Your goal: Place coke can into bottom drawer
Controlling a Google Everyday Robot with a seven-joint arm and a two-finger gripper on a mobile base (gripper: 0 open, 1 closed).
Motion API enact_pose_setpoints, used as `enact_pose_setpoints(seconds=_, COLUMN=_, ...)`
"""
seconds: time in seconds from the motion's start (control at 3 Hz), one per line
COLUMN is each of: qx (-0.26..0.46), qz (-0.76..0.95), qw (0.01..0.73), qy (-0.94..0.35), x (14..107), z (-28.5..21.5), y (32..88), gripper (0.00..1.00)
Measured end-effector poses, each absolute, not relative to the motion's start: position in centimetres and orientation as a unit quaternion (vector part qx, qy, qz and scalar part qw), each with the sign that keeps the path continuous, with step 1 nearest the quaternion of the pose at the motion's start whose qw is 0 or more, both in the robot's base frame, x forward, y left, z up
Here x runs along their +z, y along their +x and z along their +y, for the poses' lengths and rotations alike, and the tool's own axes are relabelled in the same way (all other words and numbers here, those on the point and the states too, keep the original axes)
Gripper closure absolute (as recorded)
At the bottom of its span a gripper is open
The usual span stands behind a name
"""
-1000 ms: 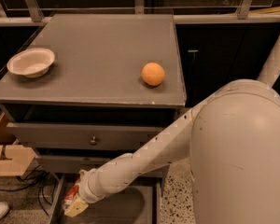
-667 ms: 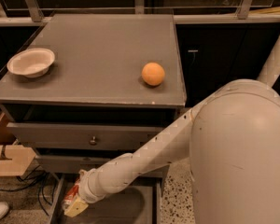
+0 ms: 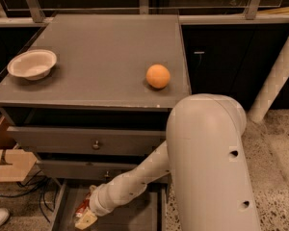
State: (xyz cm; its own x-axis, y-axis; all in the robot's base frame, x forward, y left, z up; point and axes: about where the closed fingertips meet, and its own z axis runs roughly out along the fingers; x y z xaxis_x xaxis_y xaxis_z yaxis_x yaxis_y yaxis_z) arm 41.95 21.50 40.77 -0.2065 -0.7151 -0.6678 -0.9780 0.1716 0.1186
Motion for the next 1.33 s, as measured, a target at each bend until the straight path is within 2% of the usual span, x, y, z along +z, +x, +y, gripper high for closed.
enact_pose_setpoints(seconds=0.33, qx=0.274, qz=0.727, qw=0.24, qy=-0.582, x=40.8, z=21.5, y=41.9, gripper=1.0)
enact_pose_setpoints(seconds=1.0, qx=0.295, qz=0.759, qw=0.241, qy=-0.529, x=31.4, z=22.5, y=44.6, gripper=1.0)
enact_pose_setpoints(seconds=1.33, qx=0.295, qz=0.759, qw=0.24, qy=-0.529, x=31.4, z=22.5, y=44.6, gripper=1.0)
